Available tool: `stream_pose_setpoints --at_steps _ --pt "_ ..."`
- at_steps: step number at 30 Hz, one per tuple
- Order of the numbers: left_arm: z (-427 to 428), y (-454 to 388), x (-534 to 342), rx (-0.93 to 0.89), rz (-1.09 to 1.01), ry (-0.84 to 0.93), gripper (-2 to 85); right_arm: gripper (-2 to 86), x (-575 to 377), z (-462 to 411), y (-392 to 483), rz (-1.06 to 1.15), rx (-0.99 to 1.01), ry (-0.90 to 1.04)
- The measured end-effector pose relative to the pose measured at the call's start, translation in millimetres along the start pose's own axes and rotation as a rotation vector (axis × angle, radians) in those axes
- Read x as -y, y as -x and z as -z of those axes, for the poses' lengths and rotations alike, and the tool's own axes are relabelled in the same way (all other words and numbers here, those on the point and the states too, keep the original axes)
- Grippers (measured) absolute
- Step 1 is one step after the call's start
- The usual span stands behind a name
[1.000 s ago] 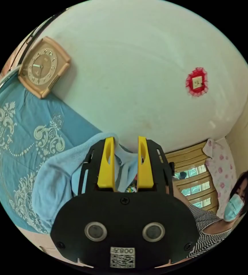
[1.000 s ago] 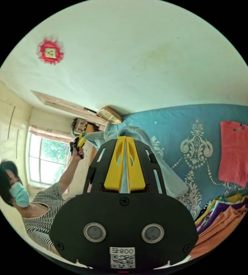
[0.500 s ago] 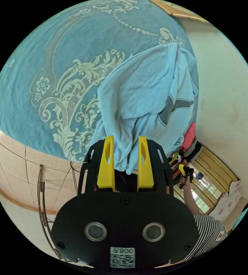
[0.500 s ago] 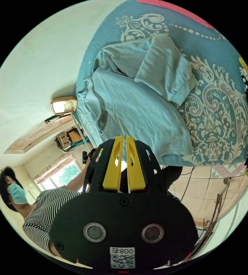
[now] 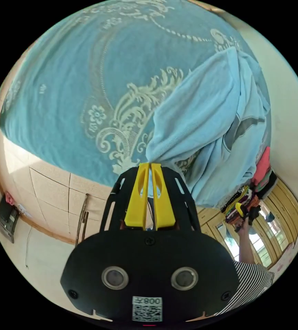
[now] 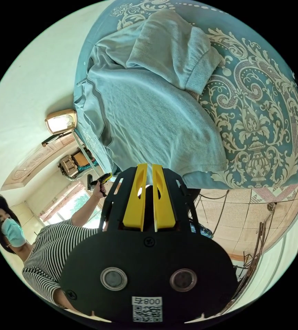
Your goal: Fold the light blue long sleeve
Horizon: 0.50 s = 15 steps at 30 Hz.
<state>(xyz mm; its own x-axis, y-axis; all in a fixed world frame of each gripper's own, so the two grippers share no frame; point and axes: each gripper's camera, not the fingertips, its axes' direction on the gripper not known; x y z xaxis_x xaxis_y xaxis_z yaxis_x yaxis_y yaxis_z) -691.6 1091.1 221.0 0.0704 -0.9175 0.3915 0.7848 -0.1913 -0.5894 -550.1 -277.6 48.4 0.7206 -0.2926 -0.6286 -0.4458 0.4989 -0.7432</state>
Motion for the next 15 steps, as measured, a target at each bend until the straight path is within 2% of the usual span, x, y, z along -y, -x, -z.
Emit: stream_pose_setpoints --at_steps 4,7,11,15 --pt "69 40 -3 0.109 0.179 -0.293 1.8 4.0 0 -6 -34 -0.025 -0.011 -0.024" --pt "72 36 -5 0.065 0.137 -0.361 3.0 4.8 -3 -4 -57 -0.044 -0.040 -0.060" --pt "11 -2 -9 0.005 -0.037 -0.216 6.7 6.4 -3 -5 -81 -0.058 -0.084 -0.112" --pt "-96 -52 -24 -0.059 -0.229 0.089 9.8 7.9 4 -15 -100 -0.055 -0.129 -0.132"
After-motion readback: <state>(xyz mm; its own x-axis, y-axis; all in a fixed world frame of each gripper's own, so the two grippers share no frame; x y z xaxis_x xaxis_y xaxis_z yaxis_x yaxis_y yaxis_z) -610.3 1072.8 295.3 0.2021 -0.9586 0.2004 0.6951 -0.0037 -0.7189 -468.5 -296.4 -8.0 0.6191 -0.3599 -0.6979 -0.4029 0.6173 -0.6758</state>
